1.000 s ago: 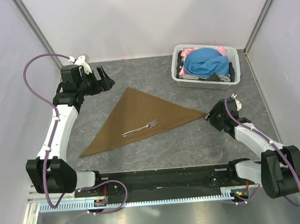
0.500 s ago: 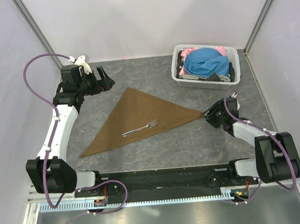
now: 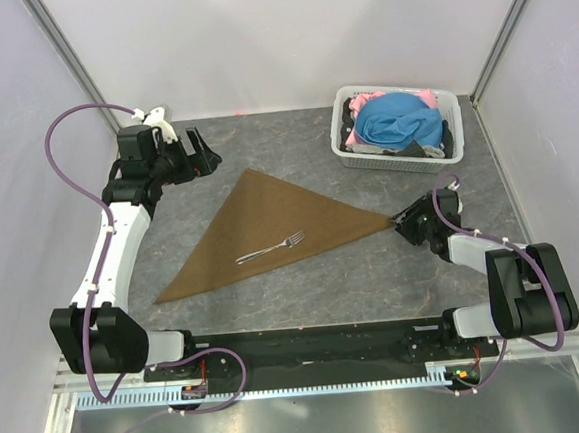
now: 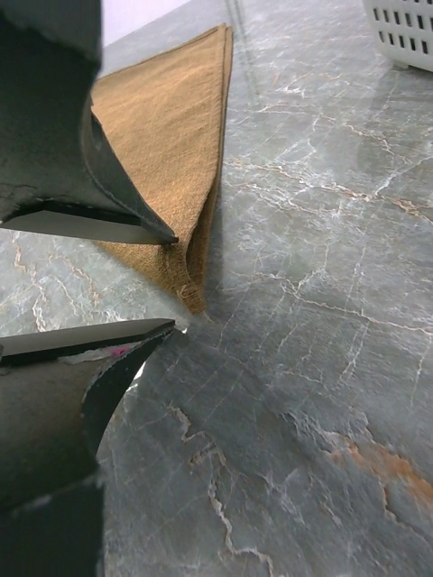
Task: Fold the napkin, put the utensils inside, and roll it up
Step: Fold the napkin
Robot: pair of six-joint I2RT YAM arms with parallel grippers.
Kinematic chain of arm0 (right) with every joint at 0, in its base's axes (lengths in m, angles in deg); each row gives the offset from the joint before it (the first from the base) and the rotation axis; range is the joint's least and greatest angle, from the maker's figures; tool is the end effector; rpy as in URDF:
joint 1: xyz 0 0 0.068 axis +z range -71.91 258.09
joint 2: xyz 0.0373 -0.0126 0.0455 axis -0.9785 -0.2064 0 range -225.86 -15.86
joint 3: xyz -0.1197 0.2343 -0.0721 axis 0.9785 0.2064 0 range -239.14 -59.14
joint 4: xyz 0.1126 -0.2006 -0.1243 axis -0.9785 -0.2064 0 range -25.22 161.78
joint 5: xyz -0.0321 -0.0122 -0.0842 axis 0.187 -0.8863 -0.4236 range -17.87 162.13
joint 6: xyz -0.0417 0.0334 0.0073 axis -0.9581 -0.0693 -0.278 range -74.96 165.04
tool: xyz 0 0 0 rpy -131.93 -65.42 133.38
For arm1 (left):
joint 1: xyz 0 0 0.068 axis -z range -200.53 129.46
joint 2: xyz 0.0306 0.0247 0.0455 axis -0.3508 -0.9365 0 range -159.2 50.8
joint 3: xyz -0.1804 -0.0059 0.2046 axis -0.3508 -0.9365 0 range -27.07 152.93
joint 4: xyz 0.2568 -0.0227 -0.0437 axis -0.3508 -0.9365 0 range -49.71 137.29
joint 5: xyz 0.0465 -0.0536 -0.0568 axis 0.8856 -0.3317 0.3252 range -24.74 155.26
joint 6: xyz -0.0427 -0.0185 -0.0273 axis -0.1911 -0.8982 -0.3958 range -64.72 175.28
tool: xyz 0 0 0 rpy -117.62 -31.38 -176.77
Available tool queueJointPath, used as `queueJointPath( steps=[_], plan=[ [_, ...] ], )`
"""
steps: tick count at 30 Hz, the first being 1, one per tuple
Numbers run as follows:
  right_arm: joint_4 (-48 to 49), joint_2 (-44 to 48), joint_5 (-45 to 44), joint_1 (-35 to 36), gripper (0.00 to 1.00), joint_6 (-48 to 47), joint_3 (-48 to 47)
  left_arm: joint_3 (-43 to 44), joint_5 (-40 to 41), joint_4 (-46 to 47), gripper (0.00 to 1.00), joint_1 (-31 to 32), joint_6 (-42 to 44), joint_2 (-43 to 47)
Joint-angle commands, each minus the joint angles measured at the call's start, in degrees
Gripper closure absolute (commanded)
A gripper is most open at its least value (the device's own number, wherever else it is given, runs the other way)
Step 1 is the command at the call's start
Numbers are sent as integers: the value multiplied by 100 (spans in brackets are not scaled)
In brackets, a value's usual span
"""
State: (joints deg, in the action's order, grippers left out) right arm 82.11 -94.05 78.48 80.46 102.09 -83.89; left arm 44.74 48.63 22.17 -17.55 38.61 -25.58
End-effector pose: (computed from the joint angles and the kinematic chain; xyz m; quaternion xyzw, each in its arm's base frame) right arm 0.2397 0.0138 0.1361 0.4011 0.8239 0.2410 0.3198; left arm 0.2998 -0.0258 0.3568 -0.0298 0.8582 -0.2080 0.4684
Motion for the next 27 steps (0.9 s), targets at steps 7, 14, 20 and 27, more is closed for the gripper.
queueJointPath(
  steps=[7, 14, 20, 27],
  plan=[
    [-4, -301, -134, -79, 60, -19, 111, 44, -52, 227, 3, -26, -100, 53],
    [-4, -477, -169, -88, 68, -98, 102, 44, -52, 227, 3, -26, -100, 53],
    [4, -539, -204, -88, 73, -125, 50, 44, -52, 219, 3, -26, -100, 53],
    [4, -557, -178, -97, 85, -204, 15, 44, -52, 227, 3, -26, -100, 53]
  ],
)
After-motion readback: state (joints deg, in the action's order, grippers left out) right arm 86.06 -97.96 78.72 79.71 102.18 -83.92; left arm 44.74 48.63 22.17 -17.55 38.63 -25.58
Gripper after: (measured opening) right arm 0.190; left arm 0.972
